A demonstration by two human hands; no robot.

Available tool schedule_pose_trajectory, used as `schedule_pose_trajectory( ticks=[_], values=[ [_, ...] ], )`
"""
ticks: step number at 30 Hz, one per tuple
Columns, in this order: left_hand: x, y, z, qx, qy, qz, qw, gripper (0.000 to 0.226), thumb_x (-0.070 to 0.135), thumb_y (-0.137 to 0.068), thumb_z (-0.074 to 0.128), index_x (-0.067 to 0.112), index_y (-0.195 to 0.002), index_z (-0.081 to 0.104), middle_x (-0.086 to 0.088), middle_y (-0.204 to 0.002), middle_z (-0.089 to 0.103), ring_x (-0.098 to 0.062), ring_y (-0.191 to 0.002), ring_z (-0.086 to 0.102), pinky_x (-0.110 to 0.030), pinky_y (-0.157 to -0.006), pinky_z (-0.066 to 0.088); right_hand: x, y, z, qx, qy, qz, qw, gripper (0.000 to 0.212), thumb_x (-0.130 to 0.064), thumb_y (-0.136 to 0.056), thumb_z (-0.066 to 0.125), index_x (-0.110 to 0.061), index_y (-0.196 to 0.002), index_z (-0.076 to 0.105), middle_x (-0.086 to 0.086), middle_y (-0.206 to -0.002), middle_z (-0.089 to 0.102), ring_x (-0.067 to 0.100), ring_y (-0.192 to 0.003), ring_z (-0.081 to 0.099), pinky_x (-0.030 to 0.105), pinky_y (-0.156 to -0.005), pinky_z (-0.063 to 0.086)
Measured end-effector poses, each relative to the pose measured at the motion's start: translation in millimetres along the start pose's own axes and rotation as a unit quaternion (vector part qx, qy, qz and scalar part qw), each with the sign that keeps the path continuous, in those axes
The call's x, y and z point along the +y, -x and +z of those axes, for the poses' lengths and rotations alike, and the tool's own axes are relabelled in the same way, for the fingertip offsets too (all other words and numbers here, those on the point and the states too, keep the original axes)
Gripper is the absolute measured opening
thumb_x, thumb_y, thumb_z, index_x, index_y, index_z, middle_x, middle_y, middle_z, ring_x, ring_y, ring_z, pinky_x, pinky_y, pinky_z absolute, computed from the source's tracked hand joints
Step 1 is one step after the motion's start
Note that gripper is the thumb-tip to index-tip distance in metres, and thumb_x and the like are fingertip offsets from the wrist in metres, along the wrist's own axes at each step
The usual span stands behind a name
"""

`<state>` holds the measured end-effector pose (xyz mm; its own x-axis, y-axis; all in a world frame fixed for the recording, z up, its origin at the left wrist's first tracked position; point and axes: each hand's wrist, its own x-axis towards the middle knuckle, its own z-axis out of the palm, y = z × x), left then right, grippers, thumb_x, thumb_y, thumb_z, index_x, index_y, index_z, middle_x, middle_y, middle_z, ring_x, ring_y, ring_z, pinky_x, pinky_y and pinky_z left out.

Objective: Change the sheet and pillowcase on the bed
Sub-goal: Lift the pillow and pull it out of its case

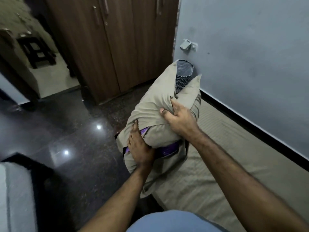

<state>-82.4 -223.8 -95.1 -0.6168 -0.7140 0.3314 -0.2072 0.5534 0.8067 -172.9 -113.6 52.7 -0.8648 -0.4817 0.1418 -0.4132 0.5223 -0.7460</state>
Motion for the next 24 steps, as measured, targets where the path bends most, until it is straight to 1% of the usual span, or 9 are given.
schedule_pose_trajectory(
  ticks=[3,5,8,10,14,16,18,21,24],
  values=[
    [-15.3,-46.9,28.0,-0.033,-0.002,-0.003,0.999,0.100,0.014,-0.072,0.077,0.024,-0.155,0.022,-0.003,-0.158,0.036,-0.029,-0.143,0.036,-0.049,-0.115,0.030,4.0,-44.3,12.0,0.024,0.009,0.017,1.000,0.042,-0.042,-0.094,0.060,-0.026,-0.133,0.058,-0.003,-0.129,0.066,0.020,-0.120,0.059,0.034,-0.103,0.045],
    [-26.0,-85.5,48.3,-0.052,-0.007,0.009,0.999,0.094,0.024,-0.076,0.073,0.021,-0.155,0.023,-0.007,-0.158,0.037,-0.031,-0.143,0.038,-0.048,-0.115,0.029,5.9,-81.3,22.3,0.037,0.010,0.038,0.999,0.040,-0.042,-0.094,0.059,-0.026,-0.131,0.059,-0.005,-0.125,0.068,0.019,-0.117,0.061,0.035,-0.101,0.046],
    [-35.4,-150.5,66.7,-0.084,-0.036,0.045,0.995,0.088,0.041,-0.081,0.058,0.015,-0.157,0.024,-0.011,-0.159,0.036,-0.033,-0.142,0.039,-0.049,-0.114,0.033,10.2,-139.0,40.3,0.062,-0.029,0.075,0.995,0.049,-0.053,-0.088,0.056,-0.030,-0.131,0.058,-0.012,-0.121,0.069,0.013,-0.115,0.062,0.041,-0.104,0.047],
    [-37.6,-199.1,71.5,-0.102,-0.062,0.071,0.990,0.090,0.044,-0.080,0.054,0.014,-0.158,0.021,-0.012,-0.160,0.033,-0.033,-0.142,0.040,-0.051,-0.114,0.035,8.2,-178.7,48.4,0.090,-0.068,0.088,0.990,0.056,-0.059,-0.085,0.057,-0.032,-0.133,0.057,-0.015,-0.123,0.069,0.010,-0.118,0.062,0.043,-0.106,0.047],
    [-29.6,-278.8,77.6,-0.100,-0.085,0.119,0.984,0.095,0.036,-0.070,0.045,0.016,-0.159,0.019,-0.011,-0.161,0.030,-0.031,-0.144,0.036,-0.047,-0.117,0.030,-0.8,-241.4,52.4,0.133,-0.160,0.061,0.976,0.032,-0.039,-0.090,0.064,-0.025,-0.118,0.067,-0.009,-0.112,0.074,0.012,-0.110,0.067,0.048,-0.104,0.049],
    [-28.8,-307.1,86.6,-0.101,-0.085,0.133,0.982,0.097,0.030,-0.069,0.050,0.018,-0.160,0.016,-0.008,-0.163,0.027,-0.029,-0.147,0.032,-0.046,-0.118,0.027,-3.1,-264.8,54.2,0.147,-0.190,0.044,0.970,0.029,-0.037,-0.092,0.066,-0.023,-0.118,0.068,-0.004,-0.113,0.074,0.018,-0.111,0.067,0.052,-0.104,0.048],
    [-29.2,-322.8,97.1,-0.109,-0.089,0.139,0.980,0.102,0.021,-0.069,0.058,0.022,-0.160,0.013,-0.005,-0.165,0.023,-0.026,-0.150,0.026,-0.044,-0.120,0.023,1.8,-275.9,53.8,0.163,-0.213,0.045,0.962,0.031,-0.033,-0.093,0.067,-0.017,-0.120,0.068,-0.001,-0.118,0.073,0.020,-0.115,0.066,0.052,-0.107,0.046],
    [-31.9,-326.9,120.6,-0.105,-0.105,0.142,0.979,0.095,0.016,-0.080,0.062,0.024,-0.160,0.012,-0.004,-0.166,0.021,-0.025,-0.152,0.023,-0.044,-0.120,0.024,21.8,-279.1,51.0,0.184,-0.234,0.069,0.952,0.032,-0.028,-0.094,0.067,-0.014,-0.123,0.067,0.000,-0.122,0.071,0.019,-0.118,0.065,0.047,-0.109,0.046],
    [-47.2,-307.0,147.7,-0.166,-0.143,0.185,0.958,0.081,0.020,-0.090,0.047,0.023,-0.160,0.006,-0.008,-0.167,0.017,-0.028,-0.153,0.018,-0.046,-0.121,0.022,70.0,-262.5,61.7,0.222,-0.244,0.128,0.935,0.028,-0.027,-0.095,0.066,-0.019,-0.122,0.067,0.001,-0.124,0.070,0.020,-0.120,0.064,0.045,-0.109,0.046]
  ],
)
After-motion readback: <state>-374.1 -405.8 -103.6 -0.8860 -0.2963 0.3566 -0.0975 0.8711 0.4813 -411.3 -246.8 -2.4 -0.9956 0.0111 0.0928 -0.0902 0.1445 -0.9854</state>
